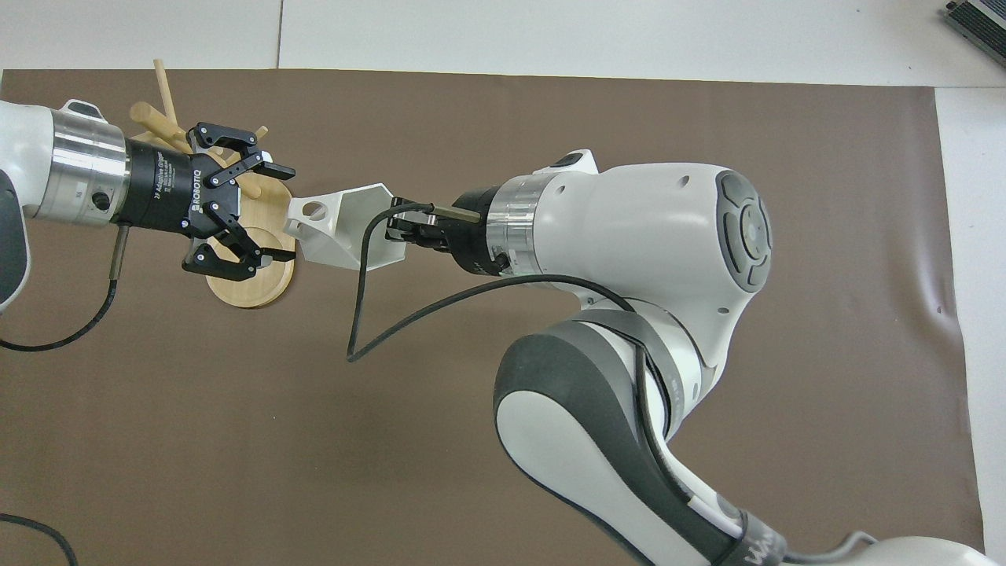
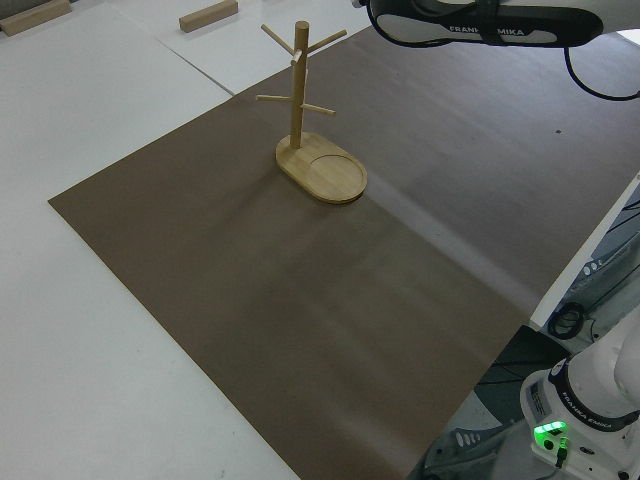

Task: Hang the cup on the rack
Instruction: 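Bring the mug to the left gripper and grasp it there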

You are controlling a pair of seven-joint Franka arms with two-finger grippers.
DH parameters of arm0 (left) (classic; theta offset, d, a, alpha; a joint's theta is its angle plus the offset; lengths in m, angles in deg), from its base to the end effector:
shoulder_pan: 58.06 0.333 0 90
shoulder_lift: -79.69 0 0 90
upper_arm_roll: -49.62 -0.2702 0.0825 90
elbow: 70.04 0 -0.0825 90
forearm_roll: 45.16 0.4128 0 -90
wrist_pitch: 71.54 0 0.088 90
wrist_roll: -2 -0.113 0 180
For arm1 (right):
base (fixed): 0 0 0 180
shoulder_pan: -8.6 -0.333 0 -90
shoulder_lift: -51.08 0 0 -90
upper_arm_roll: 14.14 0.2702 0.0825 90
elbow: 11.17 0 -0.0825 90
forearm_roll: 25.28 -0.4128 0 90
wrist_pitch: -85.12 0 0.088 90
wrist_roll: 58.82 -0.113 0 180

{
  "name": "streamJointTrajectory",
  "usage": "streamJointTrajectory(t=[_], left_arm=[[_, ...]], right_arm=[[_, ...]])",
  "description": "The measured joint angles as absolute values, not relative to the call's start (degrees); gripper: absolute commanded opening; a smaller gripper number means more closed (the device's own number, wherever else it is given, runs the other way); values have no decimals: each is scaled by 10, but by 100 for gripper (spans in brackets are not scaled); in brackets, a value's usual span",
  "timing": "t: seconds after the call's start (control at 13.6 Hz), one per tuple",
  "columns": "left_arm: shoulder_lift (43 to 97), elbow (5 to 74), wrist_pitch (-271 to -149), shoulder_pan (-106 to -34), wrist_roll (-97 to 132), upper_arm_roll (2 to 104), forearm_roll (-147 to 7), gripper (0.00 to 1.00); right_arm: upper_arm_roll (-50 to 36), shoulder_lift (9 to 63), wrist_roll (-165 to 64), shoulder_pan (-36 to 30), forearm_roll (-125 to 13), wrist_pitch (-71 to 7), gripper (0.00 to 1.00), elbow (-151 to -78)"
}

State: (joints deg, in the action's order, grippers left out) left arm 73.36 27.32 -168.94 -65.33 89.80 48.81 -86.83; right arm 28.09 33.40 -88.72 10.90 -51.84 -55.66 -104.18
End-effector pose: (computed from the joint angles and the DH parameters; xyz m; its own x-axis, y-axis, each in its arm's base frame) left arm 0.6020 -0.1358 0.4776 -0.0341 0.7594 -0.6497 0.9917 -0.0549 -0.1162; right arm 0.5661 0.4101 0.4943 0.9762 -0.2106 0.0522 -0.1079 -0.6799 -0.7253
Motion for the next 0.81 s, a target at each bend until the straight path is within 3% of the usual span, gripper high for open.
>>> streamJointTrajectory(t=[0.81], left_arm=[[734, 270, -1668, -653, 920, 495, -868, 100]], right_arm=[[282, 333, -888, 108, -519, -557, 0, -1042]])
